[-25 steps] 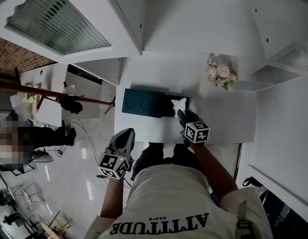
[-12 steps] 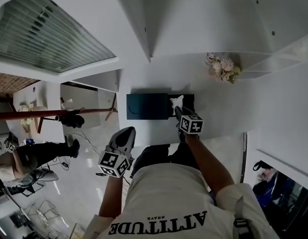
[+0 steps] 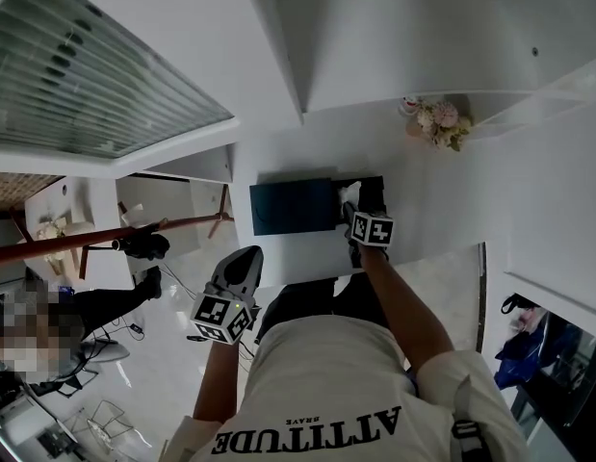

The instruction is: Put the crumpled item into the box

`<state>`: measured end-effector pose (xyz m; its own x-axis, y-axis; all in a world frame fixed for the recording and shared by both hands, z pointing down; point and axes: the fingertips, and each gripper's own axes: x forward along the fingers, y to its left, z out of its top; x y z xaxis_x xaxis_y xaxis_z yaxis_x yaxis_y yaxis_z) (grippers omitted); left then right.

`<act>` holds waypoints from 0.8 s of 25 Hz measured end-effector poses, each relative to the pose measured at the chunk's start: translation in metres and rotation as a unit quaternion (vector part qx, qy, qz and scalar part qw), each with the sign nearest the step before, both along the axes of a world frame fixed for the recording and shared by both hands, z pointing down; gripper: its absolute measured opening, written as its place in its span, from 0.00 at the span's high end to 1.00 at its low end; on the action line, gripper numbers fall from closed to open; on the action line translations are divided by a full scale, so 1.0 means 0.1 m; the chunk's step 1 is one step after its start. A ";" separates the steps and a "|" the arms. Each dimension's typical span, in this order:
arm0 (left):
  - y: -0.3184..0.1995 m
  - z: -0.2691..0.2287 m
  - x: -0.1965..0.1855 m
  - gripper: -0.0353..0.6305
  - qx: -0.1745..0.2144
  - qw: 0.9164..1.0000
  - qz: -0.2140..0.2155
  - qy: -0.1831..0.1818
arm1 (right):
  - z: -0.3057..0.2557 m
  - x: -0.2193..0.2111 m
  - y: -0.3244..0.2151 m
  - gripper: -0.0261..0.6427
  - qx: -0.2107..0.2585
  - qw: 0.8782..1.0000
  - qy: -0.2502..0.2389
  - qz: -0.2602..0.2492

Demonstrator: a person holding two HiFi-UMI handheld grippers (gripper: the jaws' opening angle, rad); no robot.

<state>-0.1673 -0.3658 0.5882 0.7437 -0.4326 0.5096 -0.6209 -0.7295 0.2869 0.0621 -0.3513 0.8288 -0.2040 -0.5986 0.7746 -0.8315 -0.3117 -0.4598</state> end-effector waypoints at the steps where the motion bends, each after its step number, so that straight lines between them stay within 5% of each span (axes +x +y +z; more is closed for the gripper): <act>1: 0.00 0.01 -0.01 0.90 -0.001 1.000 0.001 0.001 | 0.02 0.03 0.02 0.75 -0.010 1.000 0.015 -0.005; 4: 0.01 0.04 -0.02 0.90 -0.003 1.000 0.005 0.003 | 0.08 0.10 0.09 0.66 -0.032 0.998 0.057 -0.025; 10: 0.00 0.06 -0.08 0.90 -0.006 1.000 0.007 0.007 | 0.02 0.14 0.06 0.63 -0.013 0.989 0.124 -0.078; 20: 0.02 0.03 -0.16 0.90 -0.003 1.000 0.010 0.030 | -0.44 0.17 0.08 0.63 0.037 0.981 0.161 -0.097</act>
<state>-0.1830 -0.3634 0.5908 0.7810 -0.4153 0.4665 -0.5884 -0.7396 0.3267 0.0792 -0.3430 0.7851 -0.0714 -0.6290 0.7741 -0.9779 -0.1089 -0.1787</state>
